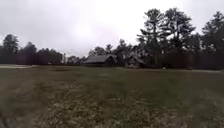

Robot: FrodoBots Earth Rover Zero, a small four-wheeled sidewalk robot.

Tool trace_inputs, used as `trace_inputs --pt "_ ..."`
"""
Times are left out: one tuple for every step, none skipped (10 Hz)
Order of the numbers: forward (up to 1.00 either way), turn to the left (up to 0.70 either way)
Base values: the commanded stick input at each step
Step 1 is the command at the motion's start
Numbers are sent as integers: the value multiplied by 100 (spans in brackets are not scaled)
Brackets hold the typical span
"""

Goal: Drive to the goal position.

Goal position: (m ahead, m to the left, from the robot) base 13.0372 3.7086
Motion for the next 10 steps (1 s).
trace_inputs --pt "70 0" --pt "70 0" --pt "70 0" --pt "70 0" --pt "70 0" --pt "70 0" --pt "70 0" --pt "70 0" --pt "70 0" --pt "70 0"
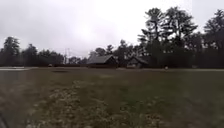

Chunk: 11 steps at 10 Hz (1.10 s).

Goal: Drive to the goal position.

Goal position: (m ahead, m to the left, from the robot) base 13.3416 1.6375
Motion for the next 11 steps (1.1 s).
trace_inputs --pt "70 0" --pt "70 0" --pt "70 0" --pt "70 0" --pt "70 0" --pt "70 0" --pt "70 0" --pt "70 0" --pt "70 0" --pt "70 0" --pt "70 0"
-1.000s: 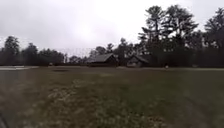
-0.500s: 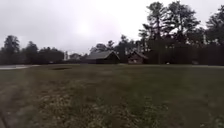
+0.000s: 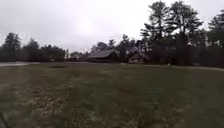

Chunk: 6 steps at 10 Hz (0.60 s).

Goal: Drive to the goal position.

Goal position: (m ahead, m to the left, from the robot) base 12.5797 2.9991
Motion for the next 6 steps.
trace_inputs --pt "70 0" --pt "70 0" --pt "70 0" --pt "70 0" --pt "70 0" --pt "70 0"
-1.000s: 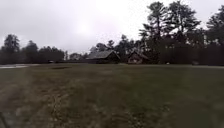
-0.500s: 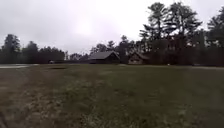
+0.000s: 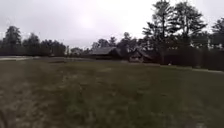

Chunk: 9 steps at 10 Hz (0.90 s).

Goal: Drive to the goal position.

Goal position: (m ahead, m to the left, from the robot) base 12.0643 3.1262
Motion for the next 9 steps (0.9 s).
trace_inputs --pt "70 0" --pt "70 0" --pt "70 0" --pt "70 0" --pt "70 0" --pt "70 0" --pt "70 0" --pt "70 0" --pt "70 0"
